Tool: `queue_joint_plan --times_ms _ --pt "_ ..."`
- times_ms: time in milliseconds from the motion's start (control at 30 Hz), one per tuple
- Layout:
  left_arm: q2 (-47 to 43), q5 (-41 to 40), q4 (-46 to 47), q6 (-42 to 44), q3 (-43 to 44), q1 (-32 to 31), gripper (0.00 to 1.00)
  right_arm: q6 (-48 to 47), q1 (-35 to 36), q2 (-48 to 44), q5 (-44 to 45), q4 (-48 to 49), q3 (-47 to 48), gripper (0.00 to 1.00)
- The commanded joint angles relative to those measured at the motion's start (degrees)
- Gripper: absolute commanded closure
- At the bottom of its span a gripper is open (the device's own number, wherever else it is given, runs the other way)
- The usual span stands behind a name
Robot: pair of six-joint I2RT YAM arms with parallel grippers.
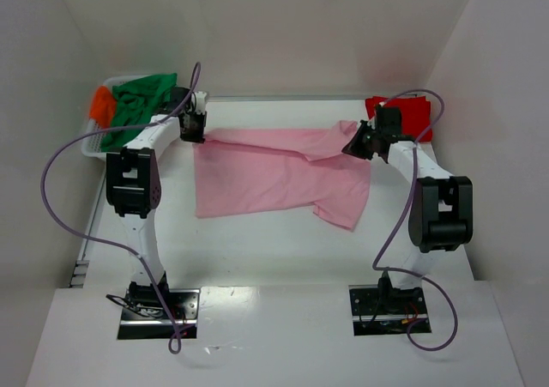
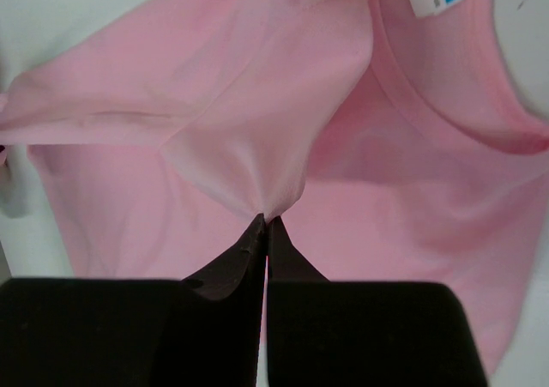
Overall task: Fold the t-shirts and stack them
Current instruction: Fold the flattened tshirt in 1/3 of the way
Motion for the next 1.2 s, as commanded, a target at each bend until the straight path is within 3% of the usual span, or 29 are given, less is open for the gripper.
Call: queue_joint_plan --times_ms 0,600,667,733,800,900,933,967,1167 --pt "-4.22 3.04 1.11 0.14 -2.91 0.46 1.00 2.53 0.96 -3.41 1.29 4.34 -2.57 1.00" --pt "-2.64 4.37 1.02 -0.92 -5.90 0.46 1.00 3.59 0.96 1.95 1.29 4.17 -5.38 1.00" --pt "-2.64 4.37 1.02 -1.45 -5.90 0.46 0.98 3.59 0.96 2.48 1.29 3.56 -4.69 0.92" --pt "-2.64 4.37 1.02 -1.45 -5.37 0.46 0.93 3.06 0.96 2.48 2.95 2.25 -3.38 0.75" --pt "-2.64 4.37 0.41 -1.97 -4.67 0.46 0.88 2.28 0.96 2.48 3.48 1.37 -1.70 0.46" --pt "-3.25 4.37 -0.12 -1.97 -2.74 0.46 0.78 1.66 0.96 2.48 4.80 -0.22 2.34 0.40" --pt "-3.77 3.50 -0.12 -2.67 -2.22 0.46 0.70 1.66 0.96 2.48 4.80 -0.74 3.31 0.31" --pt "-3.78 3.49 -0.12 -3.29 -1.17 0.46 0.62 1.05 0.27 2.48 4.80 -0.75 5.40 0.29" --pt "-4.31 -0.91 -0.65 -4.52 0.95 0.46 0.42 -1.68 -0.96 7.30 7.53 1.80 13.15 0.23"
